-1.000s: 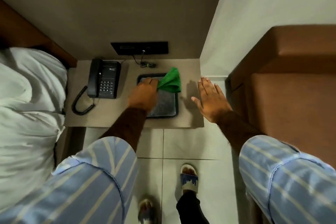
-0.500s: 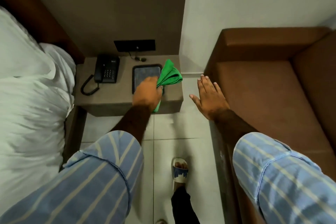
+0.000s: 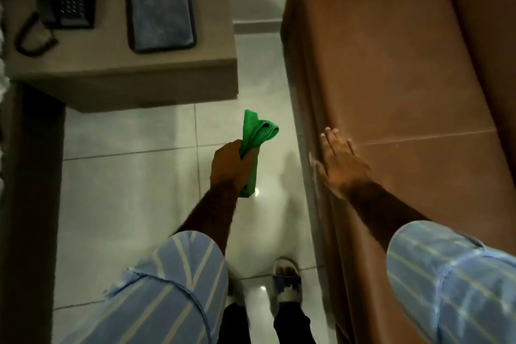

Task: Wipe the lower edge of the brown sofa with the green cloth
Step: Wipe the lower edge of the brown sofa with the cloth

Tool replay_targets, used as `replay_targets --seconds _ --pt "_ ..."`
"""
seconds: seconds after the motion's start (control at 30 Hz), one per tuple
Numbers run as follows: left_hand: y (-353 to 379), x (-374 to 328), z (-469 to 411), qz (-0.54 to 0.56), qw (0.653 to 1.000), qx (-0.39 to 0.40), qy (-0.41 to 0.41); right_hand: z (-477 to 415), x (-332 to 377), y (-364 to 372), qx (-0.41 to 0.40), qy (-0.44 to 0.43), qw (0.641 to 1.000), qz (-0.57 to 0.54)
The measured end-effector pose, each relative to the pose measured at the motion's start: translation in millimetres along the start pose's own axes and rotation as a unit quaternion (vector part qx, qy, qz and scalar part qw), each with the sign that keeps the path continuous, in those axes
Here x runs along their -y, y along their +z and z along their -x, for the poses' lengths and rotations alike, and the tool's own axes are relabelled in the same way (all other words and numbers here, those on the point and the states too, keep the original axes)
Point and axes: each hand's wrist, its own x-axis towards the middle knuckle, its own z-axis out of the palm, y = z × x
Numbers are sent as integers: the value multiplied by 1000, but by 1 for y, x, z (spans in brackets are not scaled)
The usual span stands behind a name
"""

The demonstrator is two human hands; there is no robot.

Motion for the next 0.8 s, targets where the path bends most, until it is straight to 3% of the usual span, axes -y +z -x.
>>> replay_targets --seconds 0.2,0.43,0.67,0.8 --pt "145 46 -24 65 997 22 -43 -39 -89 78 -83 55 995 29" --pt "262 67 -80 140 986 26 -92 -57 -115 132 -249 56 966 44" --pt "326 37 -146 209 965 -3 -156 -62 -123 145 -264 53 961 61" --pt "355 13 -147 275 949 4 -153 -64 -123 148 -274 52 958 70"
